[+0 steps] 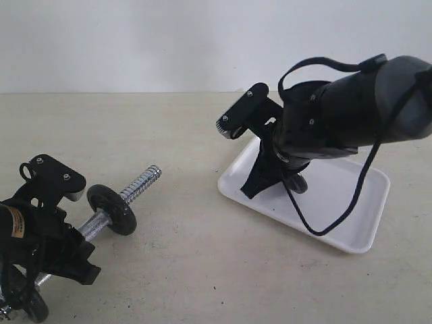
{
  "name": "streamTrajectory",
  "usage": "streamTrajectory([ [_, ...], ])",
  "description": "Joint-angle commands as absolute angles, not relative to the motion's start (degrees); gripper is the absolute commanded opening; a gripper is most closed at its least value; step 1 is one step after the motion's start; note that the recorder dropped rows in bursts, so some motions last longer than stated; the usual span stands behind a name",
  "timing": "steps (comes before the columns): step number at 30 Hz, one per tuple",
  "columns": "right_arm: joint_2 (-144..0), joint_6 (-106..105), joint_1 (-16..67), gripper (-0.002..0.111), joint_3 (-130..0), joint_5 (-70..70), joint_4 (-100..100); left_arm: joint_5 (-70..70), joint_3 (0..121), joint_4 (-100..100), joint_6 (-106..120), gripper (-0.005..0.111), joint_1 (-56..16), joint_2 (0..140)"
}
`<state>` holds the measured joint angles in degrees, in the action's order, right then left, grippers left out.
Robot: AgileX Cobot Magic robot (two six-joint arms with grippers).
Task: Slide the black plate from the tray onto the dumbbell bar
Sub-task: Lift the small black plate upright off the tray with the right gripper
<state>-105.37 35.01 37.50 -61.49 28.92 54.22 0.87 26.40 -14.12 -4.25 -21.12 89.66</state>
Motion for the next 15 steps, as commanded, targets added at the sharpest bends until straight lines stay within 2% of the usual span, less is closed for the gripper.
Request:
streamTrajectory([
  [1, -104.4, 19.3, 34.9, 0.000, -64.4, 33.4, 39.5, -19.3, 28.3, -14.1, -4.2, 0.004, -21.2, 87.7],
  [8, -104.4, 9.7, 32.7, 0.000, -67.4, 38.7, 29.1, -19.2, 28.3, -14.1, -4.2, 0.004, -21.2, 87.7],
  [15, -104.5, 8.1, 32.6, 0.000, -67.6, 39.3, 26.7, -19.2, 28.3, -14.3, -4.2, 0.004, -21.2, 87.7],
])
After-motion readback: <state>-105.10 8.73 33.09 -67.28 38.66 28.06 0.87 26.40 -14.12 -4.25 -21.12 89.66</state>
